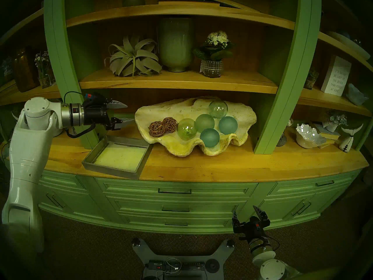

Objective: Put wooden balls into bowl

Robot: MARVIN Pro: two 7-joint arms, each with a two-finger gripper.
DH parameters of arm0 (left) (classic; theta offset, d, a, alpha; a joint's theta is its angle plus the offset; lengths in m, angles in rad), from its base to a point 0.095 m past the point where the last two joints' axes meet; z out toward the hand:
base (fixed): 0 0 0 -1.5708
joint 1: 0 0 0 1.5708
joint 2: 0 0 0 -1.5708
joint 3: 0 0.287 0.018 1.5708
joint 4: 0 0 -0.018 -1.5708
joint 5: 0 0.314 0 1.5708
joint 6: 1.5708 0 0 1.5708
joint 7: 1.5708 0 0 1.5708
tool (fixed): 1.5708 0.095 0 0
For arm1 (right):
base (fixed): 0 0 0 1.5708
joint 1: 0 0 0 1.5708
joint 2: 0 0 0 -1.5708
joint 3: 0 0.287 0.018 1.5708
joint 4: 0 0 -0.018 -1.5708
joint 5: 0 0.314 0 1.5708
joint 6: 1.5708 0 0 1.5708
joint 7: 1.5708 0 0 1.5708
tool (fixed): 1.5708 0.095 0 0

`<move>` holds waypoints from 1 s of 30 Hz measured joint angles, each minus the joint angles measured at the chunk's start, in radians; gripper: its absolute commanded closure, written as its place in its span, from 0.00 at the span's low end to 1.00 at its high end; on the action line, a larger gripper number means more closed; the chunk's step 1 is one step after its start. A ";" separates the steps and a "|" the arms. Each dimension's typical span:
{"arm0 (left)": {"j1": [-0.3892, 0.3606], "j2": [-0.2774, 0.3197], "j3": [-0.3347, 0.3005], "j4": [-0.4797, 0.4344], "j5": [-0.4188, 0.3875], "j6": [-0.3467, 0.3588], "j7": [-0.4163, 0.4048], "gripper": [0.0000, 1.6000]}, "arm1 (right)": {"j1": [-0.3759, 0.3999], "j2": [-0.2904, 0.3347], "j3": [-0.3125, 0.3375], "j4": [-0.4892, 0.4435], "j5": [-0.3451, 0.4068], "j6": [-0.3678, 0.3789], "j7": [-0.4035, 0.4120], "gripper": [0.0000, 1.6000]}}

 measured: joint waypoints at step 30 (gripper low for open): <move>0.389 0.068 -0.470 0.252 0.026 -0.347 -0.171 0.00 | 0.002 -0.002 -0.001 0.013 0.000 0.000 0.000 0.00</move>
